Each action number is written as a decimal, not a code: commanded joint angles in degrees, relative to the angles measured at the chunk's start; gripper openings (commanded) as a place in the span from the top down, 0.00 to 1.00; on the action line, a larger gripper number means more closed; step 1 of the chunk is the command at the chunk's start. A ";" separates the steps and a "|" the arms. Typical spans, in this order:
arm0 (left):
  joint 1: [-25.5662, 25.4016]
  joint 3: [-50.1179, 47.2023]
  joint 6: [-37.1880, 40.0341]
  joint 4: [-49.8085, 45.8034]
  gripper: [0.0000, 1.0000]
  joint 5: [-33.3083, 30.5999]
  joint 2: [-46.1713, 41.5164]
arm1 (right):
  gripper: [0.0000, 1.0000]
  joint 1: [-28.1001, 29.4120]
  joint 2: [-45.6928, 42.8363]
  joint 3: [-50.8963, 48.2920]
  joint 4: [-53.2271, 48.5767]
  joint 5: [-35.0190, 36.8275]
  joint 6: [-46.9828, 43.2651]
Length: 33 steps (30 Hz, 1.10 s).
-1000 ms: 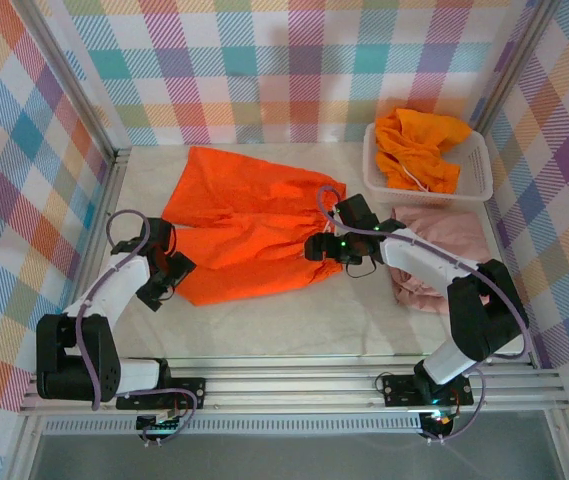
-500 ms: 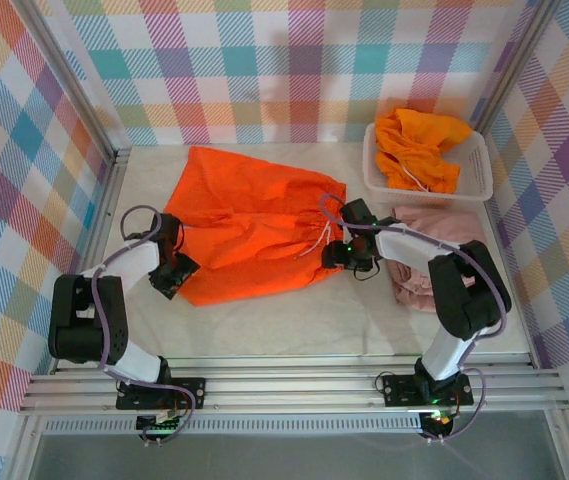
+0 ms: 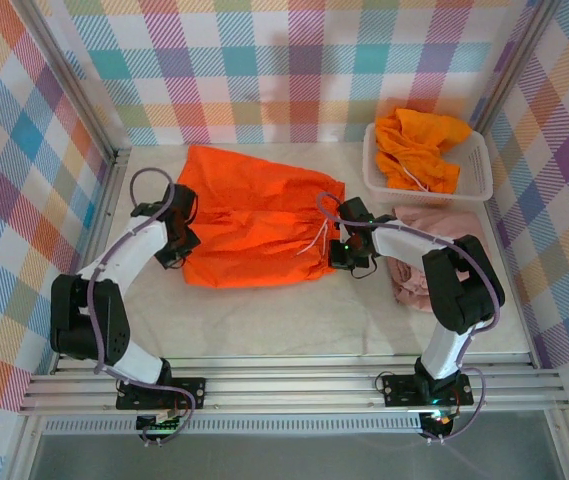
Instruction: Fold and stack the shorts
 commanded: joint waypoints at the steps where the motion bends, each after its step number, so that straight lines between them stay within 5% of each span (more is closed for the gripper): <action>1: -3.93 6.59 4.52 -12.17 1.00 -11.85 -2.17 | 1.00 0.20 -2.98 0.83 -2.75 -0.95 0.57; 6: -9.58 11.66 6.90 -21.55 0.88 -18.05 2.00 | 1.00 0.17 -7.59 0.47 -4.94 -0.77 1.28; 9: -11.07 8.99 6.41 -21.29 0.66 -19.00 3.73 | 1.00 0.20 -9.29 0.29 -6.79 -0.41 1.54; 12: -10.82 5.42 6.86 -14.20 0.31 -10.32 2.28 | 1.00 0.16 -10.77 0.37 -9.04 4.04 1.63; 16: -9.08 0.38 3.83 -5.23 0.07 0.02 -3.74 | 1.00 -0.15 -12.82 0.73 -11.24 11.15 1.47; 24: -3.15 -6.80 -1.46 -4.03 0.05 4.43 -10.37 | 1.00 -0.30 -14.44 1.08 -12.13 12.32 1.54; 28: -1.93 -12.23 -7.80 -5.31 0.06 1.47 -13.75 | 1.00 -0.33 -13.92 0.82 -10.70 9.28 1.71; 33: -1.96 -21.09 -13.66 0.56 0.09 9.03 -14.35 | 1.00 -0.33 -14.76 -0.09 -9.64 8.90 1.89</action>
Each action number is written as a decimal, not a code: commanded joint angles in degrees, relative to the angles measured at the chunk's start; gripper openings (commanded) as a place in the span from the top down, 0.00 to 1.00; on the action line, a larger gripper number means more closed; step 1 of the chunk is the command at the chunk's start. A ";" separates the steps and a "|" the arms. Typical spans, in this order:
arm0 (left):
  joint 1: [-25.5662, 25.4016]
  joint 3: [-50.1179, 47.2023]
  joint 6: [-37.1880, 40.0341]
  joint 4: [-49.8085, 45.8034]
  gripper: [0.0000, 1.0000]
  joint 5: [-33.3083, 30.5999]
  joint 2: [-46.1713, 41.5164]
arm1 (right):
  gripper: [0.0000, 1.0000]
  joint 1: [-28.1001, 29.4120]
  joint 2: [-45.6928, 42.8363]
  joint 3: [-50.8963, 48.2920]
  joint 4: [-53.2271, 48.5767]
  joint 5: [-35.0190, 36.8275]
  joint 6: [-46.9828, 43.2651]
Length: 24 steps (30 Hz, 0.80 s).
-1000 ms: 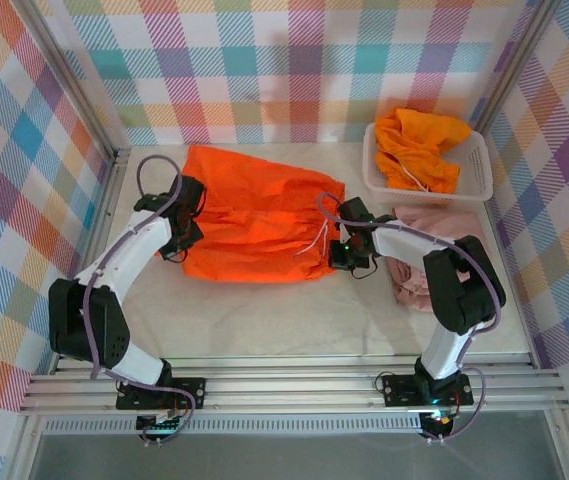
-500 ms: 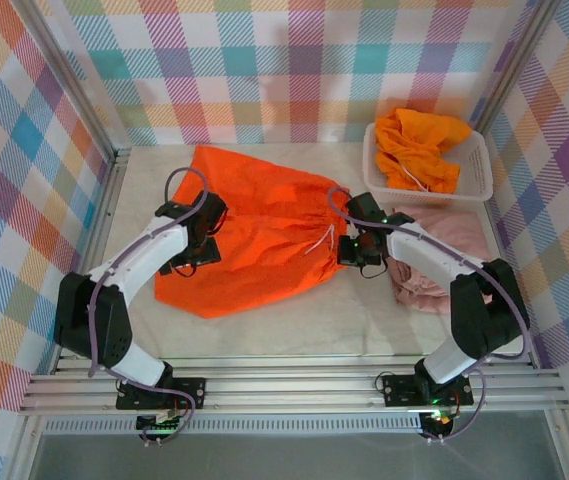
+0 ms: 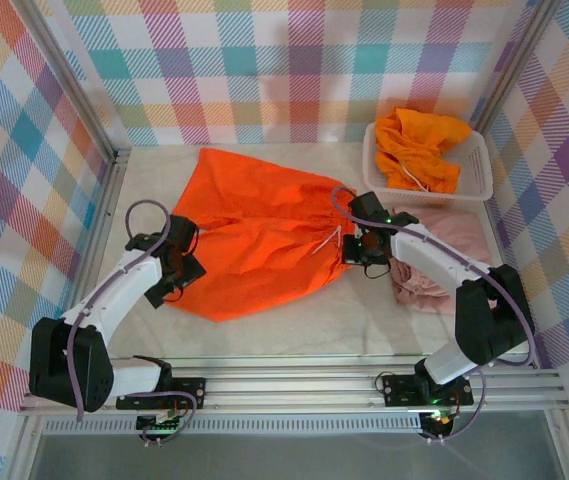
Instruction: Fold and stack the shorts
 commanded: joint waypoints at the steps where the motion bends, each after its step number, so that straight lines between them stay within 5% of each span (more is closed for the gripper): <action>1: 0.11 -4.35 -6.34 4.04 0.10 5.96 0.11 | 1.00 -0.31 -2.15 -0.44 0.89 -1.06 0.83; 10: -3.75 -5.03 -9.37 8.67 0.26 8.91 6.75 | 1.00 -0.31 -3.16 -2.49 1.99 -2.43 1.02; 14: -3.80 -3.74 -9.07 8.54 0.50 7.41 9.45 | 1.00 -0.30 -3.59 -3.14 2.13 -2.46 0.76; 19: -3.75 0.19 -5.77 5.27 0.97 2.76 10.72 | 1.00 -0.30 -3.84 -3.00 0.96 -1.12 0.10; 24: -4.39 16.47 3.63 -6.97 1.00 -7.16 12.41 | 1.00 -0.31 -3.50 -2.44 -2.00 1.27 -0.81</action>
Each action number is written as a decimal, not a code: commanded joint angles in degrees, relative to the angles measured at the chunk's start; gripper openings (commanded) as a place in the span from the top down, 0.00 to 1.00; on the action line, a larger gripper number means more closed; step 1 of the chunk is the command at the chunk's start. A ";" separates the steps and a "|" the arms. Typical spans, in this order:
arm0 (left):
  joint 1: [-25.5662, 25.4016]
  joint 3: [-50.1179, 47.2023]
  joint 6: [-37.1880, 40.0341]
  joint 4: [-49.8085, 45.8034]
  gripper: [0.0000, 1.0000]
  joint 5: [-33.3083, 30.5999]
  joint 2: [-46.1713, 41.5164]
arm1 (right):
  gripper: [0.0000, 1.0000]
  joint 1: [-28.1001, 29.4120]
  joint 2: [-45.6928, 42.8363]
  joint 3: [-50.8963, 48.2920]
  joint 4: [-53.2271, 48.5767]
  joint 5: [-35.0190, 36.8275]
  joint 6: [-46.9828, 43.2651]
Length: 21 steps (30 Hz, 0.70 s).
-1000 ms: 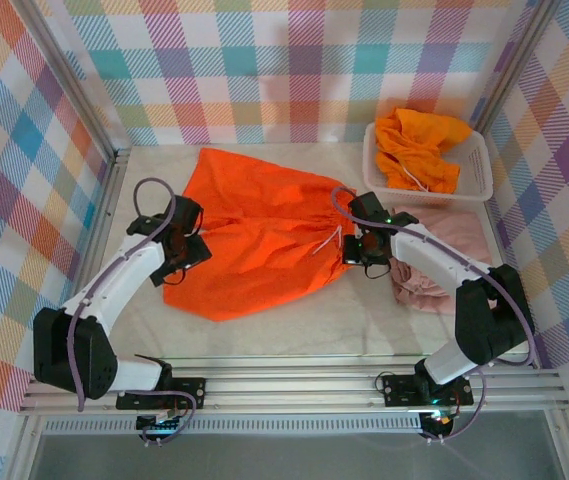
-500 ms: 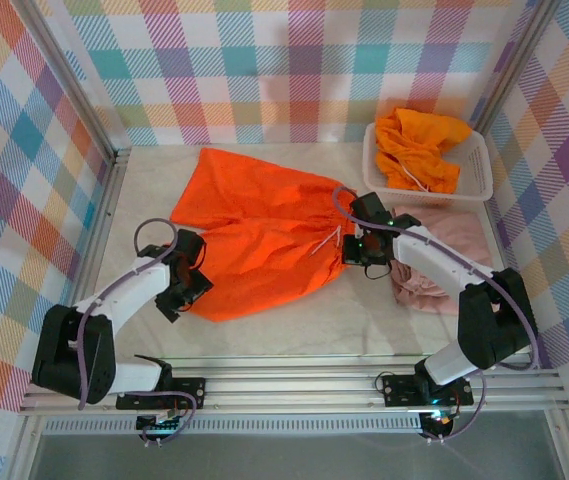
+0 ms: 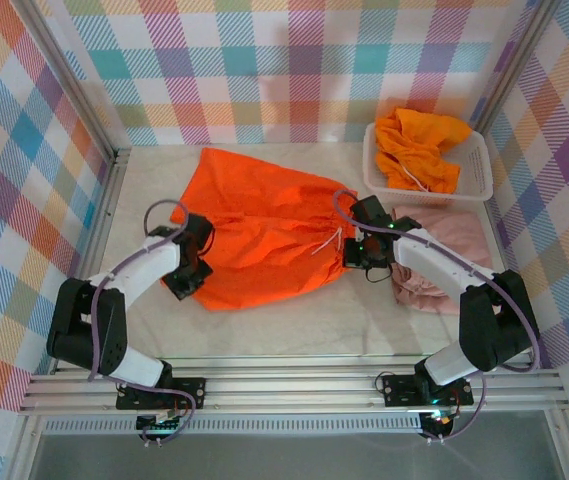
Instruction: Fold and stack the shorts
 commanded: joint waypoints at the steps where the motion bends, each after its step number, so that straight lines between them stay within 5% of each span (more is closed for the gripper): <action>1: -1.40 12.15 8.59 -9.85 1.00 -10.27 1.23 | 1.00 -0.31 -1.44 0.17 -3.23 1.78 -0.76; 5: -3.52 27.85 16.07 -17.77 1.00 -17.08 10.33 | 1.00 -0.34 -1.97 0.08 -4.37 1.02 -0.15; 13: -4.96 48.02 24.01 -19.89 0.88 -12.42 36.23 | 1.00 -0.33 -2.18 0.68 -6.36 1.08 0.36; 21: -3.26 65.29 30.17 -19.22 0.49 -2.69 49.63 | 1.00 -0.30 -0.13 0.85 -6.85 0.72 1.17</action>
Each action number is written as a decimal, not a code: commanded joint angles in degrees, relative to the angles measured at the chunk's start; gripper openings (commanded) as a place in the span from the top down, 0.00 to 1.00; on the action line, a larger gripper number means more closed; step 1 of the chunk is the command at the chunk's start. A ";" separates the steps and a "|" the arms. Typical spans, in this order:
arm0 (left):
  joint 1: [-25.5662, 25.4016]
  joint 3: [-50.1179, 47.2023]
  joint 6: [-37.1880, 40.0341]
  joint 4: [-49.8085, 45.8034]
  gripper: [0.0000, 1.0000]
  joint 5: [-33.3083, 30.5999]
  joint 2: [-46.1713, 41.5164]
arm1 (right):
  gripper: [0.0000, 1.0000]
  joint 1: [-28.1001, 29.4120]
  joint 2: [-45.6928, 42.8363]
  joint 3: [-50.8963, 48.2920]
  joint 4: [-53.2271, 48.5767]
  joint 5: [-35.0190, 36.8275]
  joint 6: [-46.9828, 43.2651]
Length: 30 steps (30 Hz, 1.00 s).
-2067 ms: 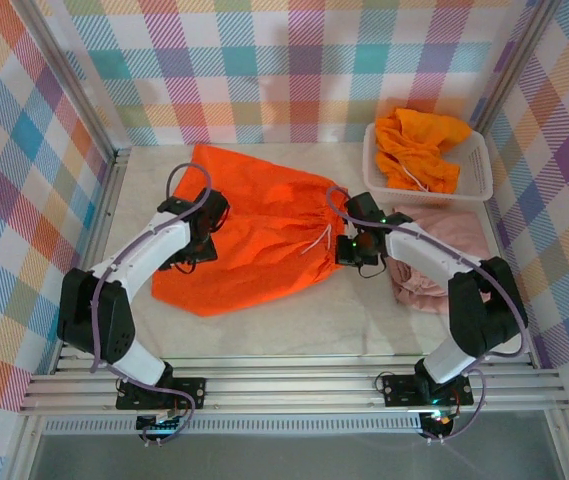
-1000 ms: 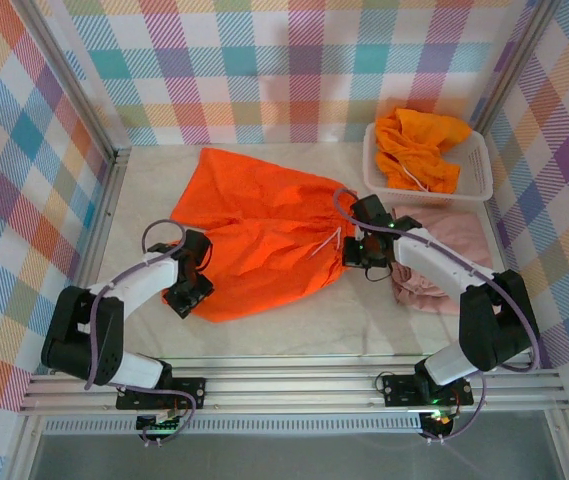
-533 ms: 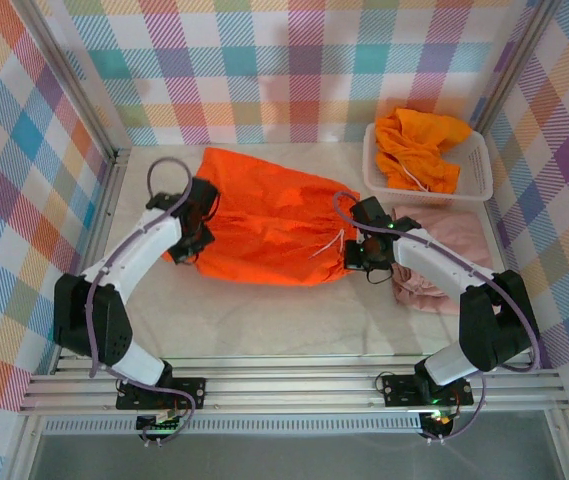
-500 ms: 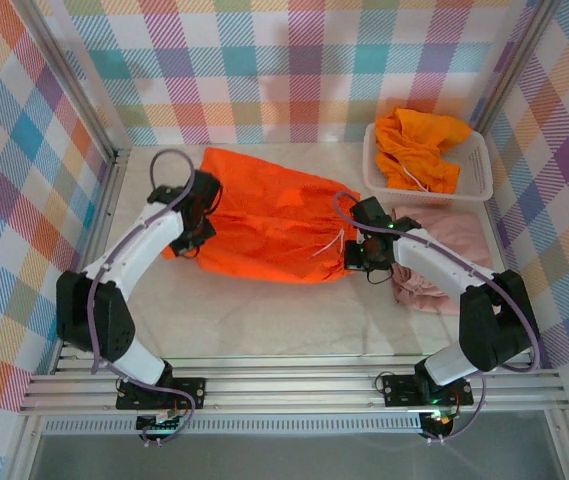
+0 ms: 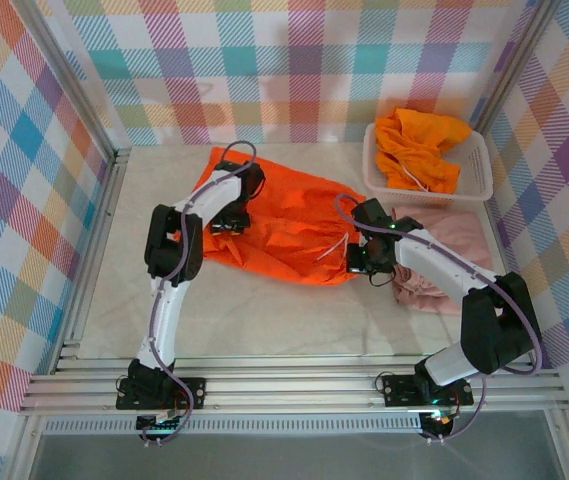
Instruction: Fold and stack the shorts
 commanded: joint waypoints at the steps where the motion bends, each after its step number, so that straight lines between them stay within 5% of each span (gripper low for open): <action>1: 1.80 6.49 3.25 -1.74 0.45 6.73 -0.85 | 1.00 -0.31 1.11 0.89 -1.79 0.42 0.82; 5: 7.80 3.93 0.08 1.34 0.36 16.80 -4.47 | 1.00 -0.29 2.28 0.60 -1.01 -0.45 0.89; 9: 13.42 -10.46 -5.81 11.83 0.27 29.50 -16.20 | 1.00 -0.27 2.48 0.19 0.13 -1.58 0.97; 17: 14.48 -35.18 -11.93 21.21 0.02 26.97 -39.29 | 1.00 -0.31 2.63 -0.12 2.78 -4.01 1.45; 22: 14.70 -48.95 -15.23 31.60 0.10 26.10 -45.50 | 1.00 -0.31 2.39 -0.29 3.49 -4.80 1.32; 30: 14.79 -56.20 -15.69 43.07 0.26 24.59 -42.62 | 1.00 -0.31 0.41 -1.30 3.68 -4.35 0.56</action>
